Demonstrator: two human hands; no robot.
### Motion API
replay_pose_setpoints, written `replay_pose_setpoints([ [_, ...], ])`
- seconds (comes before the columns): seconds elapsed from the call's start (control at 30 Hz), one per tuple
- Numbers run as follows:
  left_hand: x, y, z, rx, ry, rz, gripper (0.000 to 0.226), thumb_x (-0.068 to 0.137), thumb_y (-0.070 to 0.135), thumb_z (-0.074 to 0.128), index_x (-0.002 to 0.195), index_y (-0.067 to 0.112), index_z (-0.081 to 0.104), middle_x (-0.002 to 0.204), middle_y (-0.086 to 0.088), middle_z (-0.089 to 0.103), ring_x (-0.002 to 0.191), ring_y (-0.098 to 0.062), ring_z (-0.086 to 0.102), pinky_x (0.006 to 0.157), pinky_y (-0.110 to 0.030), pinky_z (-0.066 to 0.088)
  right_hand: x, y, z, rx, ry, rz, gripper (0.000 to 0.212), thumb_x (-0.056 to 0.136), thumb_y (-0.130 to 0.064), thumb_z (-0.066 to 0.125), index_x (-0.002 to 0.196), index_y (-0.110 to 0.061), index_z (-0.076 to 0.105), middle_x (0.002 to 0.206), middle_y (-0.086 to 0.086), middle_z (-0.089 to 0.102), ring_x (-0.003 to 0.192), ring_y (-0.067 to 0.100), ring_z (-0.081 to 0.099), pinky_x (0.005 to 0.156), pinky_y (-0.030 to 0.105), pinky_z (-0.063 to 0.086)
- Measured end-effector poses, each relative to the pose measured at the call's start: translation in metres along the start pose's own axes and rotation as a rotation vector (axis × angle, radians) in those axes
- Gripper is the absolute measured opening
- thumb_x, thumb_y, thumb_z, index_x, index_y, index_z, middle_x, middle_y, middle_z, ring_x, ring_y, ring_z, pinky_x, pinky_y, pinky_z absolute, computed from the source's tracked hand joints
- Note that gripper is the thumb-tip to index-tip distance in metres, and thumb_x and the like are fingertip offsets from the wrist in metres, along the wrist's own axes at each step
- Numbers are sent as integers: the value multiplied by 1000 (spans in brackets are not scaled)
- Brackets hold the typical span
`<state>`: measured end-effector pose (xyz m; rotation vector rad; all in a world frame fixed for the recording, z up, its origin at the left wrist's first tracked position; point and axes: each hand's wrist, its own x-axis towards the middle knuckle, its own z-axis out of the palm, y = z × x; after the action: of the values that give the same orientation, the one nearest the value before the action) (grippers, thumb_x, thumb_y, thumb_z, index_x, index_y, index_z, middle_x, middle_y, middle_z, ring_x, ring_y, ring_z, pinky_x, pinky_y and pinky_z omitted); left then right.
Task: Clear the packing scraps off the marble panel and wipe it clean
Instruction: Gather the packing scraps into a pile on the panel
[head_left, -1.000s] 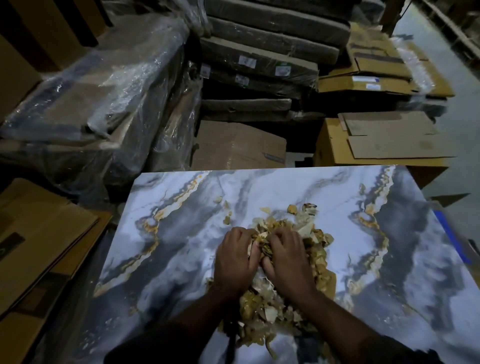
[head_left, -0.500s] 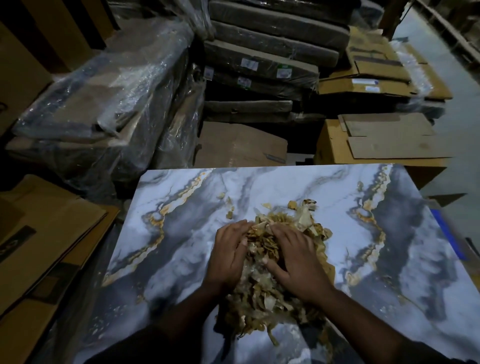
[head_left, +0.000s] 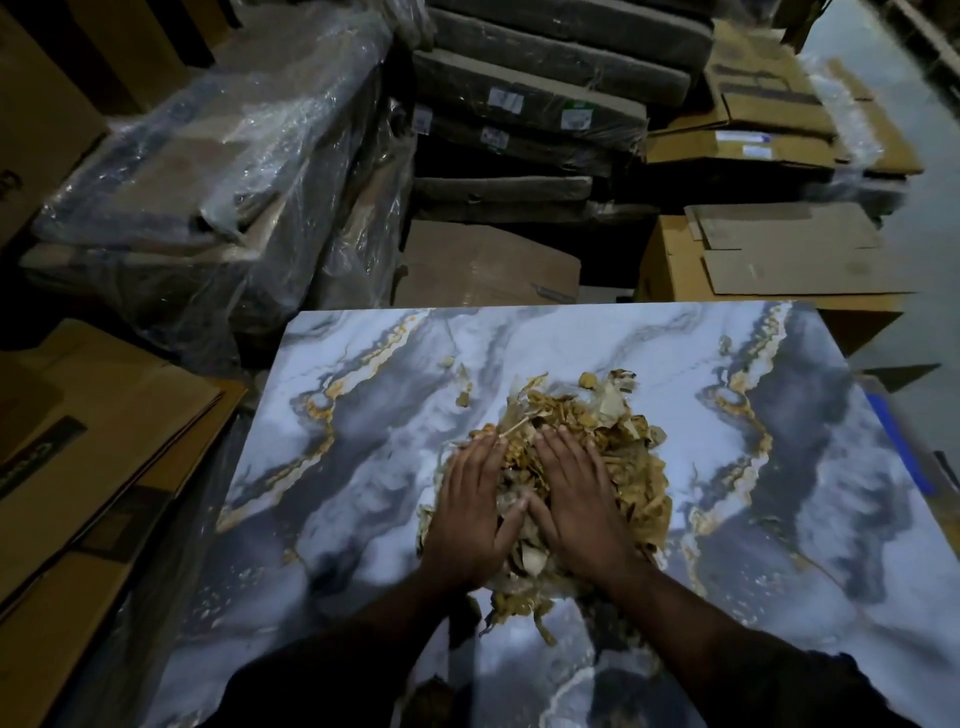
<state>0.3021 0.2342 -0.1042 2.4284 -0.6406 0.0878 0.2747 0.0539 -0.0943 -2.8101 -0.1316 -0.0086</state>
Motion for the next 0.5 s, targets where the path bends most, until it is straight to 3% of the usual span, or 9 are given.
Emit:
replay_pose_setpoints([
  [0.13,3,0,-9,-38,-50,-13,65,103,50,40,159,18,29,166,1,27,155,-14,18,123,-53,23,1,0,-6,55,-15,5,72,103,-62,18,163,-23,14,170,-6,9,157,10,-3,124,55,7],
  [0.3,11,3,-29,-104,37,-2,62,103,44,46,159,24,29,165,4,29,153,-10,23,124,-36,25,-8,-8,-25,104,164,60,72,101,-67,24,158,-23,28,162,-2,28,151,18,22,125,50,9],
  [0.37,12,3,-30,-116,40,4,63,104,44,45,160,23,27,165,4,29,153,-9,23,124,-31,23,-13,-12,-22,109,175,98,73,101,-68,23,159,-24,26,162,-2,28,151,19,24,124,49,9],
  [0.5,16,-1,-25,-88,-65,16,63,104,52,36,159,22,30,163,2,33,152,-14,27,122,-46,28,-10,-19,-15,84,23,170,85,94,-76,15,162,-26,13,169,-8,13,156,11,3,124,54,-1],
])
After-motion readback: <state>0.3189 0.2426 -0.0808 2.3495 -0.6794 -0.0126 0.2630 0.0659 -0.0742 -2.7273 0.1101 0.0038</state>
